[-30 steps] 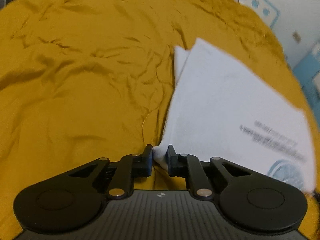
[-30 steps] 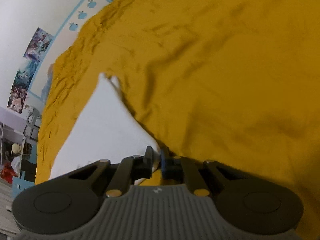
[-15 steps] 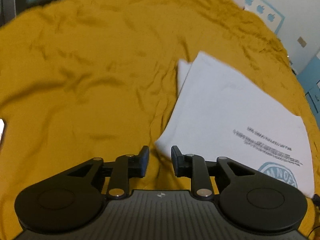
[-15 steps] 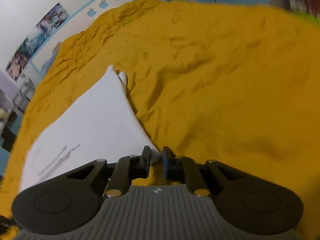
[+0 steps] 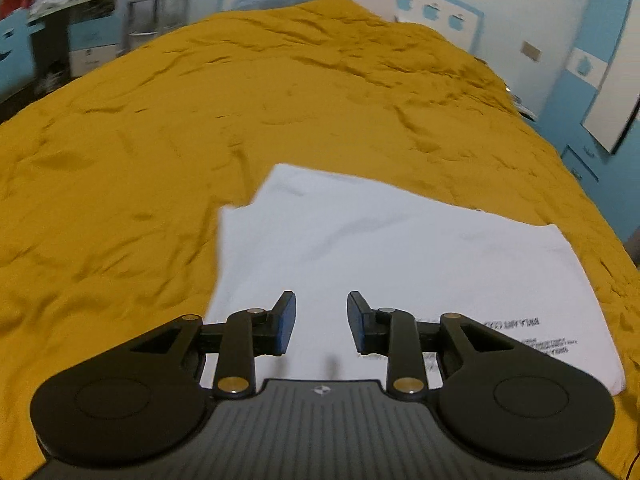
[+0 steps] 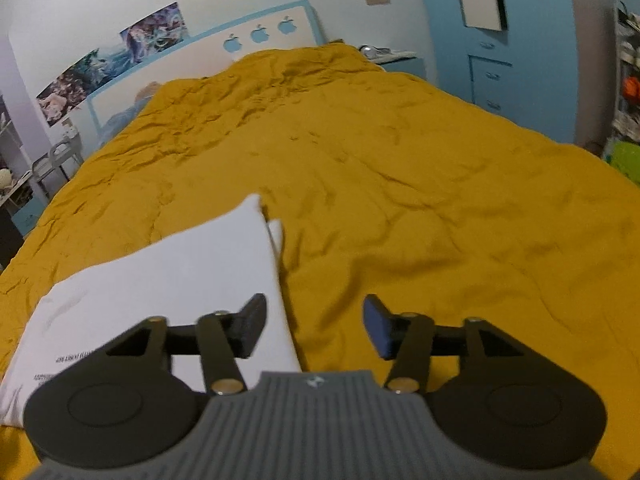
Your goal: Fold small clothes
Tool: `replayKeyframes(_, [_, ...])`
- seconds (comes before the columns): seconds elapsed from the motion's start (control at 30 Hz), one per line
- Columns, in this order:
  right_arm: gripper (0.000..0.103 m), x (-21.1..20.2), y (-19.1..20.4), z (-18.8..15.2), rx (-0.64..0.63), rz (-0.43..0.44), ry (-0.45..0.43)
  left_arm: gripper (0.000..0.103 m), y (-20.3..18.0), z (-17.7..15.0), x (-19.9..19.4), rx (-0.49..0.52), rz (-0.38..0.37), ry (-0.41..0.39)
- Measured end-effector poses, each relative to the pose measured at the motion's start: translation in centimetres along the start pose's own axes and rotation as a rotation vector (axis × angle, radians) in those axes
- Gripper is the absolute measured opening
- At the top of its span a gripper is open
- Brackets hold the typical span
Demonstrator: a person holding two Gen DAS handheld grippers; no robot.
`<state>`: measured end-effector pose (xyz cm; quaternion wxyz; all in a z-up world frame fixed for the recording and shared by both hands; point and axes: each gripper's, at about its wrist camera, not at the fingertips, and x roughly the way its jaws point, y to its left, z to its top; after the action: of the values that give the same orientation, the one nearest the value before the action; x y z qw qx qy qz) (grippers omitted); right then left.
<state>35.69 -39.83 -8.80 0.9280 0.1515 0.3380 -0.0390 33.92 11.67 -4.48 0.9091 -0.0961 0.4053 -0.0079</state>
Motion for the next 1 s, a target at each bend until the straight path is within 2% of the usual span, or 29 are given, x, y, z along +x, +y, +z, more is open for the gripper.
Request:
replayKeyframes(0.13, [0.052,2.6,0.7,1.7,0.006,0.027,0.024,0.035,-2.2,1.7,2.7,0.041,-0.054,0.021])
replayKeyframes(0.3, [0.052,6.5,0.3,3.5,0.087,0.104,0.086,0.035,-5.1,3.4,5.8,0.094,-0.105,0.012])
replayKeyframes(0.47, [0.051,10.3,-0.2,4.8,0.163,0.15,0.112,0.035,-7.3,4.4,9.4,0.088,-0.189,0.032])
replayKeyframes(0.63, [0.05,14.9,-0.3,5.6,0.219,0.213,0.183,0.035,-9.1,5.0,12.9,0.095,-0.231,0.059])
replayKeyframes(0.7, [0.045,16.7,-0.2,5.7,0.233,0.221,0.206,0.035,-9.7,5.1,14.2,0.096,-0.256,0.07])
replayKeyframes(0.77, [0.039,18.1,0.2,5.6,0.229,0.221,0.219,0.035,-10.2,4.9,15.4,0.112,-0.247,0.083])
replayKeyframes(0.9, [0.008,19.3,0.7,5.6,0.22,0.238,0.224,0.032,-10.8,4.4,17.8,0.138,-0.188,0.115])
replayKeyframes(1.0, [0.004,19.0,1.3,5.7,0.204,0.246,0.209,0.032,-11.0,4.3,17.7,0.149,-0.18,0.111])
